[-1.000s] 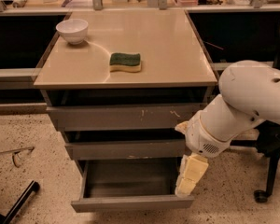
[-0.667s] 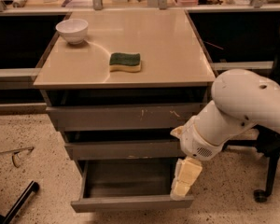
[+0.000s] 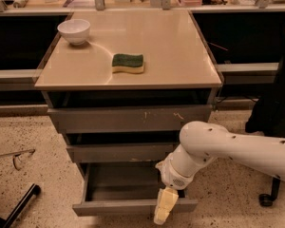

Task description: Close bottom drawer

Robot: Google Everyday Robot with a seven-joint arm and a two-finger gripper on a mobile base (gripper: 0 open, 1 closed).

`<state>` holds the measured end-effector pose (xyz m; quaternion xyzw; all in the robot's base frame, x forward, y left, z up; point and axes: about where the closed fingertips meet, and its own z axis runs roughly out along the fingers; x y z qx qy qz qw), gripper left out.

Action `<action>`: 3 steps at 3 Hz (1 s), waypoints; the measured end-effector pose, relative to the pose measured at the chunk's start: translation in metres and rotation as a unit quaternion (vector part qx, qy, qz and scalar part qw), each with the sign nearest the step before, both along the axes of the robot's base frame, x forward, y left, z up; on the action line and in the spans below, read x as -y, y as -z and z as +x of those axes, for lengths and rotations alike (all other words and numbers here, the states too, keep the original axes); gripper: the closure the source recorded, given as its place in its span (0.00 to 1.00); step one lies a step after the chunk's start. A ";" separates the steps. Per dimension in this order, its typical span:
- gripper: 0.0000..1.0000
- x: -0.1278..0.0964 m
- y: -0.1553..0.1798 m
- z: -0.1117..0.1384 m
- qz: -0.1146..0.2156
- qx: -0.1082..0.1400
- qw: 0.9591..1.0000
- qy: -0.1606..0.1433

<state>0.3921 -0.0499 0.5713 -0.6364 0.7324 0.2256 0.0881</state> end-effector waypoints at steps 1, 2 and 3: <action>0.00 0.000 0.000 0.000 0.000 0.000 1.000 0.000; 0.00 -0.010 0.034 -0.003 0.009 -0.022 1.000 -0.002; 0.00 -0.017 0.092 -0.001 0.060 -0.033 0.998 0.012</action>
Offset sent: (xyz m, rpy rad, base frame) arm -0.0057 0.0275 -0.0993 0.0560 0.1249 0.0105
